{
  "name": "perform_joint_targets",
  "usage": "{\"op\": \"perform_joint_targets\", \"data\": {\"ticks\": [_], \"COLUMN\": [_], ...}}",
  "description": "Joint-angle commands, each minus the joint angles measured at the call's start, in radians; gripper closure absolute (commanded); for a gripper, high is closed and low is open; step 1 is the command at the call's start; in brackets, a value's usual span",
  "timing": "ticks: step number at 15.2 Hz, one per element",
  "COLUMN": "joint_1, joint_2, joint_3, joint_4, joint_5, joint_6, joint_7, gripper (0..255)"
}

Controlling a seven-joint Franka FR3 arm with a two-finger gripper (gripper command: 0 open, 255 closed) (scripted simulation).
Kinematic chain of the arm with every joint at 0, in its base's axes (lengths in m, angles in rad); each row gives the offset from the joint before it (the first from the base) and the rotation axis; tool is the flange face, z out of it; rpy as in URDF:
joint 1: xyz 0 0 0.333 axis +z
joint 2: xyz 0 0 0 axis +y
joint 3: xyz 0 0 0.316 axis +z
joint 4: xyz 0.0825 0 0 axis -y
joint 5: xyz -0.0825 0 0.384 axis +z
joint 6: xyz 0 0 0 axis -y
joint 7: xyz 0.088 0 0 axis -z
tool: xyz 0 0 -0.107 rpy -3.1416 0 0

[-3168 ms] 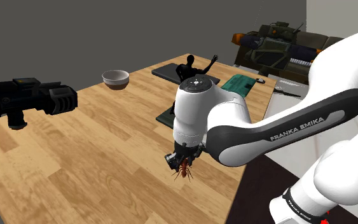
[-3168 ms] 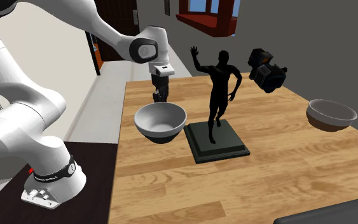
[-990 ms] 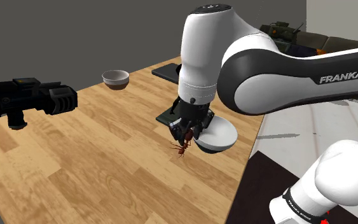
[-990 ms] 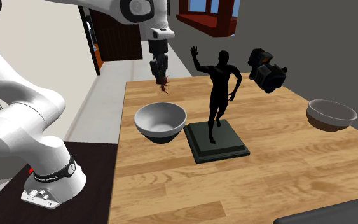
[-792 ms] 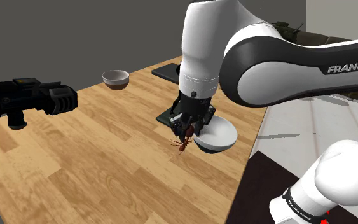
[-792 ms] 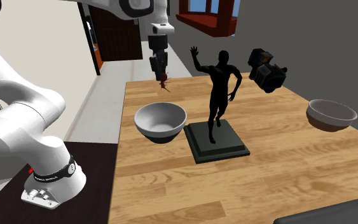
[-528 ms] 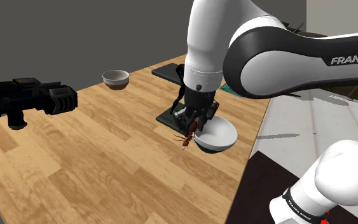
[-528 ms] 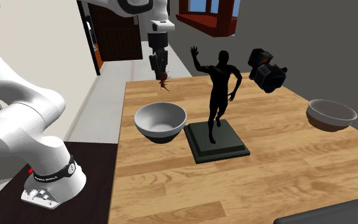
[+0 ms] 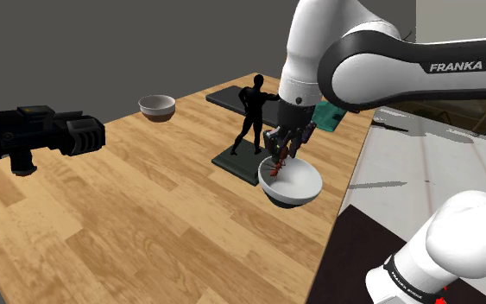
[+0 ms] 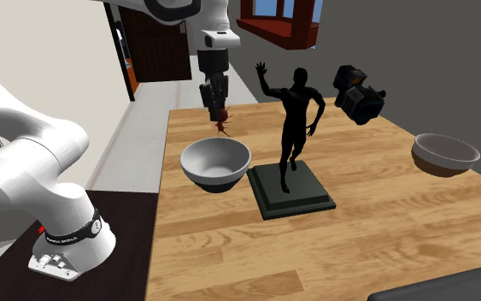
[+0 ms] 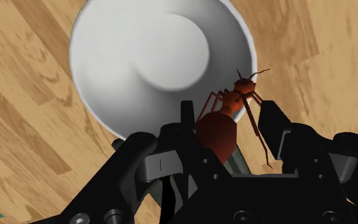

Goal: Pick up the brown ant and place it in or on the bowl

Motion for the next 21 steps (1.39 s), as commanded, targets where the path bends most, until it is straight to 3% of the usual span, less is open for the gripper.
{"op": "perform_joint_targets", "data": {"ticks": [1, 4, 17, 21], "joint_1": [-0.010, -0.036, -0.032, -0.032], "joint_2": [-0.025, -0.045, -0.012, -0.012], "joint_3": [-0.043, -0.113, -0.084, -0.084], "joint_4": [-0.035, -0.067, -0.219, -0.219], "joint_5": [-0.007, -0.031, -0.024, -0.024], "joint_6": [0.009, 0.020, 0.204, 0.204], "joint_7": [-0.055, -0.142, -0.124, -0.124], "gripper": [255, 255, 255, 255]}}
